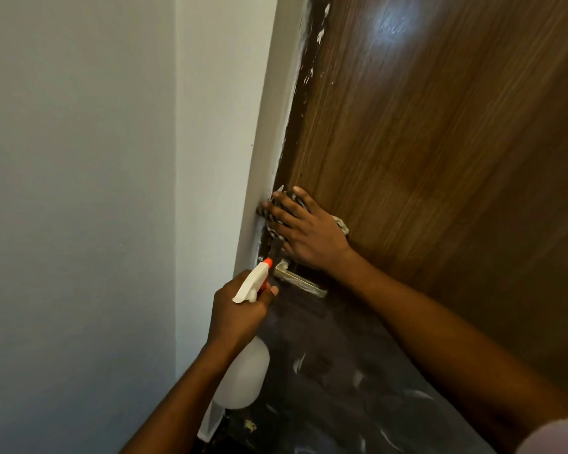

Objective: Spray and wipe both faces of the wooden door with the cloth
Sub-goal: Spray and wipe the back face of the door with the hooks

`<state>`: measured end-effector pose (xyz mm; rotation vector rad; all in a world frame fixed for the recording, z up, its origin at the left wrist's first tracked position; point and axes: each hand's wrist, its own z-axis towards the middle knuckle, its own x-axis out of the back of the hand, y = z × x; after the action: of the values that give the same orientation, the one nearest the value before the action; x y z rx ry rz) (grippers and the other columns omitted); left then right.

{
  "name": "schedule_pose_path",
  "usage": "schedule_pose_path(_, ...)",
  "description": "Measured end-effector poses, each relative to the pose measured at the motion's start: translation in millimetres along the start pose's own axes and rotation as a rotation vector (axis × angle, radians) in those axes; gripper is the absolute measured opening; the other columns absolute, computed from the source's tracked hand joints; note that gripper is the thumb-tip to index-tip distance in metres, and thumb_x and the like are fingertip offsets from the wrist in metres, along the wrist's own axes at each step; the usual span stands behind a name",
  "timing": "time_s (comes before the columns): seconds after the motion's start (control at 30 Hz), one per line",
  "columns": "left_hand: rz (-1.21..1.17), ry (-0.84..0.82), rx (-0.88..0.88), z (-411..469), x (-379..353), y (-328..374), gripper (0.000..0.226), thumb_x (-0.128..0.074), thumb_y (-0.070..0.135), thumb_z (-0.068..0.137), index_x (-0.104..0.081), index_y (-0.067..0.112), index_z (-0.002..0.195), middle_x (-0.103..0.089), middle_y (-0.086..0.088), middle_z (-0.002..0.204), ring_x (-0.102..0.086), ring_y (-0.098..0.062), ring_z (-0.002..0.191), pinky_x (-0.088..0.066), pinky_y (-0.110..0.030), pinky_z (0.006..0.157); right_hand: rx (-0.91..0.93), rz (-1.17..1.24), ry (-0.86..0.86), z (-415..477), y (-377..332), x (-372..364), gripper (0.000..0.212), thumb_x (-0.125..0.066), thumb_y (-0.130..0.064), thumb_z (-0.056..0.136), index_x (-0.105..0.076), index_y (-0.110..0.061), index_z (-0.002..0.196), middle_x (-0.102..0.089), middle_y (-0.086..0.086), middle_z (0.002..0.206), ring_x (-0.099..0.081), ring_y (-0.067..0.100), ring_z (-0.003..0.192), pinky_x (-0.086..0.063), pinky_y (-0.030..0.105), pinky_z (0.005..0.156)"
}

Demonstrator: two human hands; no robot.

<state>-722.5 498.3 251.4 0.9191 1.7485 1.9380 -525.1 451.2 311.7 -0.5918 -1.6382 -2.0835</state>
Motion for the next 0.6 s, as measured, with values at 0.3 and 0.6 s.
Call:
schedule_pose_path(0.3, 0.014, -0.143, 0.057, -2.3, 9.9, -14.7, 0.047, -0.064, 0.027, 0.085, -0.051, 0.011, 0.128, -0.058, -0.012, 0.128, -0.059, -0.029, 0.111, -0.046, -0.039, 0.096, -0.272, -0.011, 0.161, -147.1, 3.5, -23.7, 0.05, -0.047, -0.034, 0.101, -0.045, -0.022, 0.149, -0.031, 0.005, 0.161, -0.026, 0.03, 0.149, -0.016, 0.056, 0.12)
schedule_pose_path(0.6, 0.001, -0.109, 0.091, -12.8, 24.4, -19.0, 0.044, -0.066, 0.026, 0.084, -0.054, 0.011, 0.124, -0.061, -0.013, 0.122, -0.061, -0.028, 0.104, -0.048, -0.04, 0.093, -0.047, 0.099, -0.069, -36.7, -19.4, -10.6, 0.053, -0.031, -0.047, 0.102, -0.043, -0.026, 0.149, -0.033, 0.003, 0.16, -0.016, 0.028, 0.152, 0.002, 0.053, 0.123)
